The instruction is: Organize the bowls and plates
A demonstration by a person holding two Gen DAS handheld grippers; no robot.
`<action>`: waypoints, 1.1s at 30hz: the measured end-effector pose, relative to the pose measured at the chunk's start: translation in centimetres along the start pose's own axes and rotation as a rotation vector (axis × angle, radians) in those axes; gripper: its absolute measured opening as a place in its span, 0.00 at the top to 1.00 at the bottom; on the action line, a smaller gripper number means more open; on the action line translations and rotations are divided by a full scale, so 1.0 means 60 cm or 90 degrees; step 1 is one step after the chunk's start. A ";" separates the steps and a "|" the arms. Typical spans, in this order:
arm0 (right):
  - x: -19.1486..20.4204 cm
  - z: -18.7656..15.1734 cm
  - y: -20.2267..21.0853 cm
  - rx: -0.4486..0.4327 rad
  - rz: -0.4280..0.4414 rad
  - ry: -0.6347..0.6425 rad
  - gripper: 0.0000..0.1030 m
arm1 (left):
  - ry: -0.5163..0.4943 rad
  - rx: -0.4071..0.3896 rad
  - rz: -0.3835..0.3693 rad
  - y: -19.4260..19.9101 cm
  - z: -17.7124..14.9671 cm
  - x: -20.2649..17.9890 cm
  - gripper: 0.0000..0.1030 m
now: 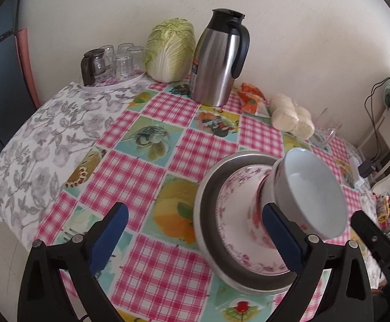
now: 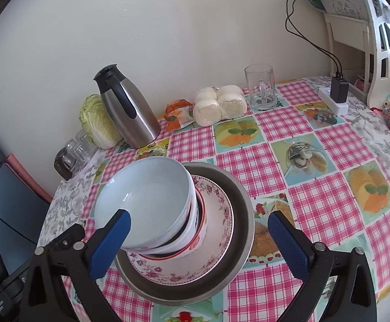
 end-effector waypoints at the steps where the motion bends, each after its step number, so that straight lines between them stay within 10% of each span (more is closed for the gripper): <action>1: 0.001 -0.003 0.003 -0.001 -0.001 0.003 0.00 | -0.004 0.001 0.008 -0.001 -0.004 0.001 0.03; 33: -0.054 -0.107 -0.040 0.114 -0.095 0.052 0.00 | -0.116 0.046 0.127 -0.049 -0.089 0.006 0.03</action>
Point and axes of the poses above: each gripper's, at about its wrist camera, not at the fingertips, and y roughly against the way its jaws point, x to its left, z to its top, the point moved 1 cm from there along -y, roughly the way its jaws point, and after that the axes turned 13 degrees about z, right-handed, at the moved point
